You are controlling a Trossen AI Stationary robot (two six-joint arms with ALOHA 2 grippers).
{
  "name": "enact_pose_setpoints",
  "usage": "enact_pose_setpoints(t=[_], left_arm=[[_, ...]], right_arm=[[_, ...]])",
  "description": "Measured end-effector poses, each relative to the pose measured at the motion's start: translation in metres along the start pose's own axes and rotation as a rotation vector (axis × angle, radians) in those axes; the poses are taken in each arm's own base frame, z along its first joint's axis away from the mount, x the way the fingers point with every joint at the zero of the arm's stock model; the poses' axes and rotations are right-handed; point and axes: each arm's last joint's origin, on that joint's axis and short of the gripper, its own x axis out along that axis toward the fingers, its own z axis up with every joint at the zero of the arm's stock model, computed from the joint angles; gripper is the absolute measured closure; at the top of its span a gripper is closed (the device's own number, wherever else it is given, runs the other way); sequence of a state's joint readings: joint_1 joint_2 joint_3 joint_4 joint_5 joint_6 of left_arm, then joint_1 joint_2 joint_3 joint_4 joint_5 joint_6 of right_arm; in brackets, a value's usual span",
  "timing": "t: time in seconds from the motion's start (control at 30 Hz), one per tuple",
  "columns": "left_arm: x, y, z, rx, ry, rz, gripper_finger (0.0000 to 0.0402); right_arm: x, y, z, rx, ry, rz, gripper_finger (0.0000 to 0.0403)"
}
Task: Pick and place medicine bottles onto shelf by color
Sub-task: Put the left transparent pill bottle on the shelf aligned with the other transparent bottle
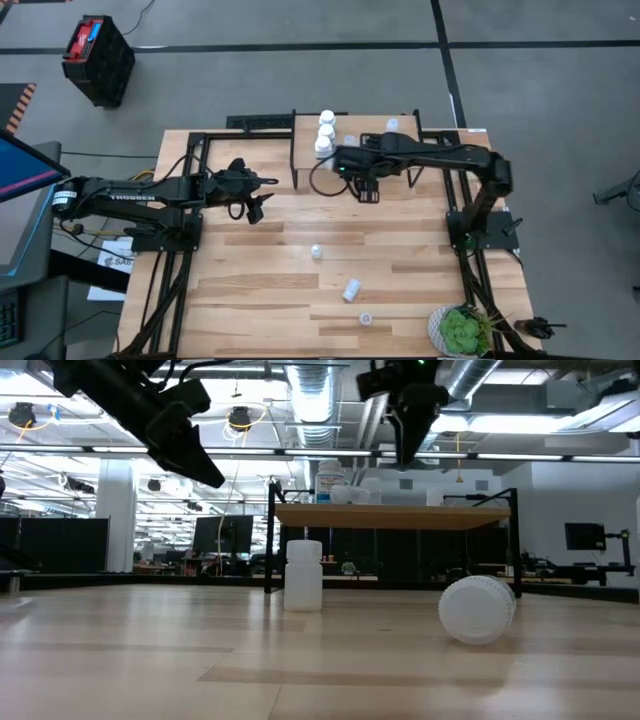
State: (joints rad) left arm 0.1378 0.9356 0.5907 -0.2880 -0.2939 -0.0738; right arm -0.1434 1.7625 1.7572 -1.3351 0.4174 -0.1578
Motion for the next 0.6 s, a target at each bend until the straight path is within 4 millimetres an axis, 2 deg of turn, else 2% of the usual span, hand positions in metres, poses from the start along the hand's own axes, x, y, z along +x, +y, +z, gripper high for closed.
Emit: enact_pose_setpoints(t=[0.1, 0.27, 0.5, 0.6], left_arm=[[0.000, 0.000, 0.000, -0.001, 0.000, 0.000, 0.0207], [0.000, 0.000, 0.001, -0.004, -0.009, -0.001, 0.0207], [0.000, 0.000, 0.001, -0.001, -0.009, -0.001, 0.0207], [0.000, 0.000, 0.001, 0.003, -0.009, 0.000, 0.0207]], right_arm=[[0.002, 0.000, -0.005, 0.007, -0.123, -0.057, 0.0145], [0.006, 0.003, 0.010, -0.063, -0.304, -0.107, 0.0145], [0.042, 0.016, 0.033, -0.123, -0.272, -0.108, 0.0145], [0.052, 0.021, 0.036, -0.143, -0.251, -0.103, 0.0145]])
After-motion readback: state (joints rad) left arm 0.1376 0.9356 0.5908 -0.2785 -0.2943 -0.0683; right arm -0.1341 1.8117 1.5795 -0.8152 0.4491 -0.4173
